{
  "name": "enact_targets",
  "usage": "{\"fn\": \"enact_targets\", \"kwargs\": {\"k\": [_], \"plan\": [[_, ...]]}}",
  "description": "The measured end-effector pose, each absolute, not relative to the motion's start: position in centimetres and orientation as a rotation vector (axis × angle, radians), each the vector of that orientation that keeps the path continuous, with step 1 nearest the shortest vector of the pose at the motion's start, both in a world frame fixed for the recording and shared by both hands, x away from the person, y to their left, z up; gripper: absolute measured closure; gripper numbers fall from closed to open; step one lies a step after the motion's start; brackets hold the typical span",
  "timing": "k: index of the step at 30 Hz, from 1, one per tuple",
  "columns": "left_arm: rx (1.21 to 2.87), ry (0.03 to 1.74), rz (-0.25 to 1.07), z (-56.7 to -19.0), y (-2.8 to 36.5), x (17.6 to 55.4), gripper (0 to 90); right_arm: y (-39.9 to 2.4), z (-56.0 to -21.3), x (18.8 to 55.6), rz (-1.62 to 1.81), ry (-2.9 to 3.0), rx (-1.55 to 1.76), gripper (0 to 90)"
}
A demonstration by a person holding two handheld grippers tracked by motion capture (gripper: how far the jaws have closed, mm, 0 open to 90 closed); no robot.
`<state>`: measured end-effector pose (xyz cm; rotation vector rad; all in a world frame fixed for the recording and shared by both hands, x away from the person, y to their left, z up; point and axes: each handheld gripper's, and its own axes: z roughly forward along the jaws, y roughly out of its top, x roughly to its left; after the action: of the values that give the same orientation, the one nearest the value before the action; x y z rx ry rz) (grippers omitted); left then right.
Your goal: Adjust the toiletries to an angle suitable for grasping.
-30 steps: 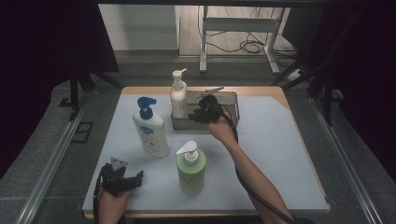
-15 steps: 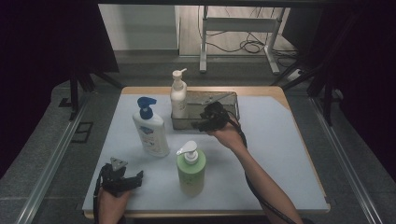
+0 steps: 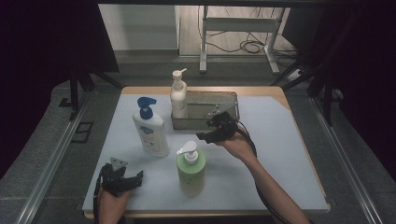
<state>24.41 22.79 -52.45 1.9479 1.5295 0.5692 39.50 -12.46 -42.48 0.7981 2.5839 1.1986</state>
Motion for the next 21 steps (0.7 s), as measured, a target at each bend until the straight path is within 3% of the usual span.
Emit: {"fn": "enact_targets", "kwargs": {"k": [8, 21], "plan": [[1.946, 1.53, 0.57, -52.5, 22.8, 24.4, 11.8, -14.1, -42.9, 37.9, 1.214, 2.582, 0.799, 19.9], [1.945, 1.53, 0.571, -52.5, 22.8, 24.4, 11.8, -15.8, -44.0, 35.1, 1.235, 2.631, 0.695, 14.5]]}}
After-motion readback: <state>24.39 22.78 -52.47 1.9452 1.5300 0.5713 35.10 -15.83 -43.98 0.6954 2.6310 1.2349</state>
